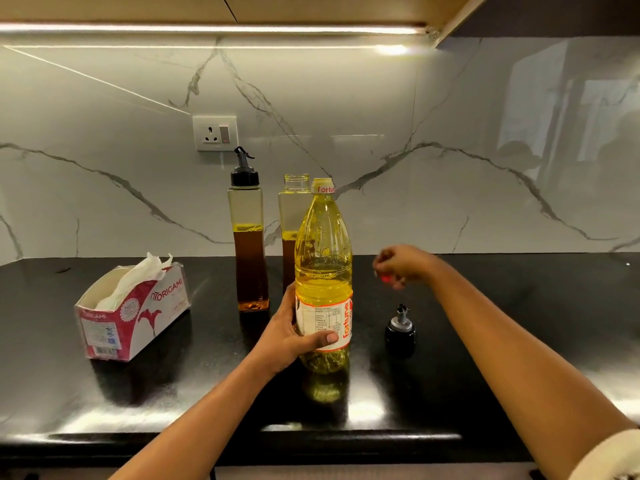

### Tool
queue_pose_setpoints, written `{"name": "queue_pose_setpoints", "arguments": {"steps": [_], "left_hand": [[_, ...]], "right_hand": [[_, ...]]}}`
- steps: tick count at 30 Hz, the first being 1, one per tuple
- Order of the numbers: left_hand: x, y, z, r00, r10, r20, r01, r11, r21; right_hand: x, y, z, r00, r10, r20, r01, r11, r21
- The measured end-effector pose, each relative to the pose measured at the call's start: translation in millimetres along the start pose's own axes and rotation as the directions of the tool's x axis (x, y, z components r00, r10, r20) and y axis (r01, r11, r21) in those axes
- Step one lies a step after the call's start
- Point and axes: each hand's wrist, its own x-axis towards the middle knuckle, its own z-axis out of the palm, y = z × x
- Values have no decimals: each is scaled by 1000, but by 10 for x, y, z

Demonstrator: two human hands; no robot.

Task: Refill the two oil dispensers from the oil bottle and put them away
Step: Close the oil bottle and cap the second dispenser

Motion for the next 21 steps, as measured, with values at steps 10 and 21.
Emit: {"name": "queue_pose_setpoints", "arguments": {"steps": [10,21], "left_hand": [[-34,-11,-23,1000,-3,12,3,1000,-10],[-26,-21,-29,999,3,34,-2,1000,-18]], "right_hand": [[-483,-1138,-394,811,-523,-261,536,488,689],[-516,-1338,-647,740,-666,88,626,731,271]]}}
